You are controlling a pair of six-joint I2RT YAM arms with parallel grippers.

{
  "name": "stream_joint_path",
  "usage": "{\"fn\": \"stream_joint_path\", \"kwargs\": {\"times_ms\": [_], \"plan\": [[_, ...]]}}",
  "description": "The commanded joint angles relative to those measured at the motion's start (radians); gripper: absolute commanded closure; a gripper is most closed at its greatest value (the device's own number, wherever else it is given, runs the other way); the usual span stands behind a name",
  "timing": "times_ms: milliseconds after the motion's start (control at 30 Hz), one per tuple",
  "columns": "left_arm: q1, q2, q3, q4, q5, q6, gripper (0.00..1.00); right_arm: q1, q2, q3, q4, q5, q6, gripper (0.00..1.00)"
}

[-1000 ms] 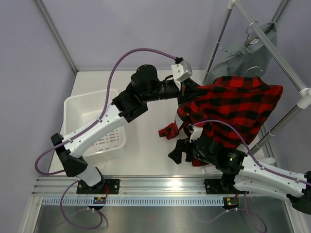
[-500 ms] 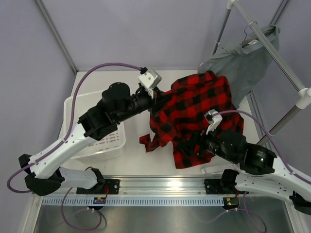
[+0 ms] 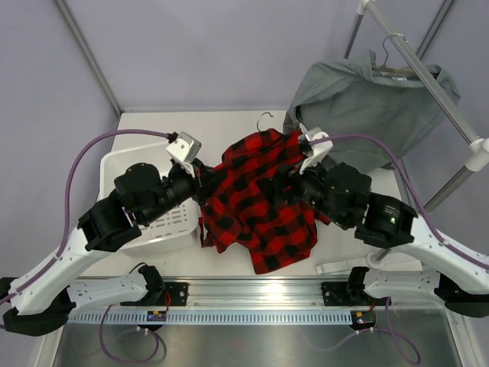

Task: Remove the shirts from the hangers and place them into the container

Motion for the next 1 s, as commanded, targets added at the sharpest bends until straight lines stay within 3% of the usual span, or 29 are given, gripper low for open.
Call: {"fn": "stream_joint_path", "kwargs": {"times_ms": [0,433,567,833,967], "plan": [[-0.002,-0.047,-0.043,0.09,0.055,-0.04,1.0,-0.035,0.082,0.101,0.078,0.045,-0.109,0.26],[-0.003,-0.087,-0.079,0.068,0.147,-0.039,1.0,-0.23,0.196,0.253,0.043,-0.157,-0.145,0.35],[-0.002,-0.09,-0.082,0.082,0.178,-0.039,1.0,-0.25,0.202,0.263,0.048,-0.179,-0.142,0.45],[-0.002,-0.081,-0.077,0.094,0.218,-0.045,1.0,-0.266,0.214,0.274,0.065,-0.214,-0.122,0.46],[-0.003,-0.084,-0.08,0.102,0.233,-0.048,1.0,-0.276,0.236,0.279,0.06,-0.234,-0.112,0.6]]}}
